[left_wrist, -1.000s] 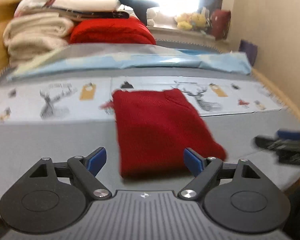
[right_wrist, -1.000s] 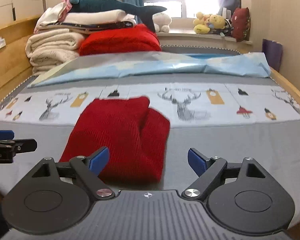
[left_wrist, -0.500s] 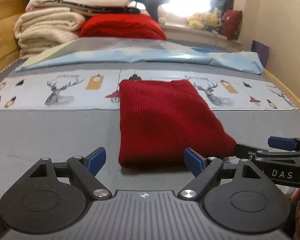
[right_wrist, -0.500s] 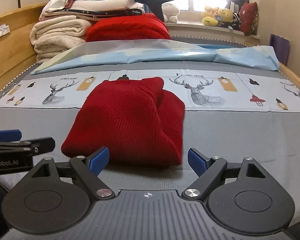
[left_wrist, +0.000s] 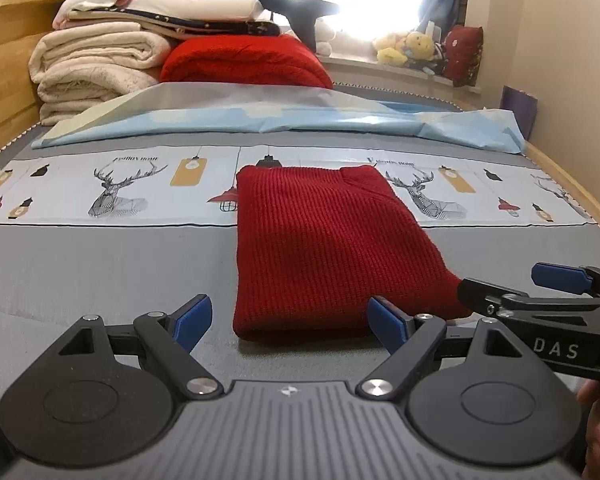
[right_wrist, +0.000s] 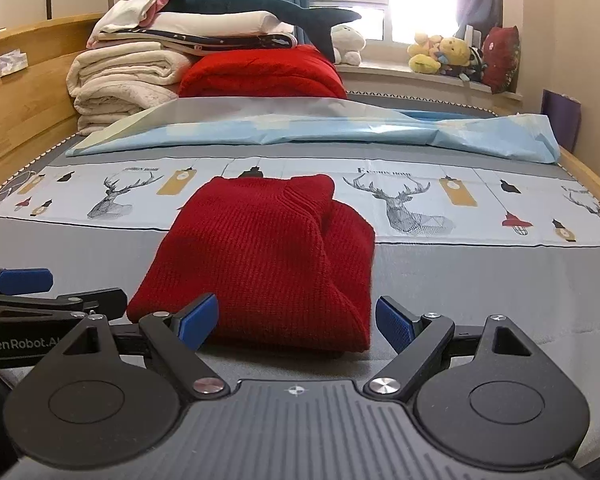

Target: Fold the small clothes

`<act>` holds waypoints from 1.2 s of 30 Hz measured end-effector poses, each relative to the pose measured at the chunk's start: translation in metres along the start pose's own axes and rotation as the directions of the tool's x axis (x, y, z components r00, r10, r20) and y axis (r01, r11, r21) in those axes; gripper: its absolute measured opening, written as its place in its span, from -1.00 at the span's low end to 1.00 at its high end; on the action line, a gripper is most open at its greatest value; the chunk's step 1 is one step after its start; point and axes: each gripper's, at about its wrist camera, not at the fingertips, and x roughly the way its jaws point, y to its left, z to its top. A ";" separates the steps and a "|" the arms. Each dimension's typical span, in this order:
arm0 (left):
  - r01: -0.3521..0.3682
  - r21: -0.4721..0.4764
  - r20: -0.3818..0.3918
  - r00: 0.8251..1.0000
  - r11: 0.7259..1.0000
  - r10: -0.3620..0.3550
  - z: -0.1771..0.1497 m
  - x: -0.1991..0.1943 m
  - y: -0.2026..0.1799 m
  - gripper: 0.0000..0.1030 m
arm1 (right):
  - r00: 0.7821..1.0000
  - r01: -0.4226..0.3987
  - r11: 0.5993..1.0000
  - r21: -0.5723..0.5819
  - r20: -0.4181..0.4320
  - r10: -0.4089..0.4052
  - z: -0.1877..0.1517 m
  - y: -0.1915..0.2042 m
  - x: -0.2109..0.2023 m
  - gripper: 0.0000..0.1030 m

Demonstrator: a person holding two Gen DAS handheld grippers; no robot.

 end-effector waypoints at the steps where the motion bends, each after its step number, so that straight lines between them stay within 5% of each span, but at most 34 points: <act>1: 0.000 0.000 0.000 1.000 1.000 0.000 0.000 0.000 0.000 0.72 | 1.000 0.003 1.000 -0.002 0.003 -0.003 0.000 0.001 0.000 0.68; 36: 0.014 -0.027 -0.025 1.000 1.000 -0.015 0.001 0.008 0.008 0.72 | 1.000 0.019 1.000 0.010 -0.019 -0.018 0.002 0.009 0.008 0.68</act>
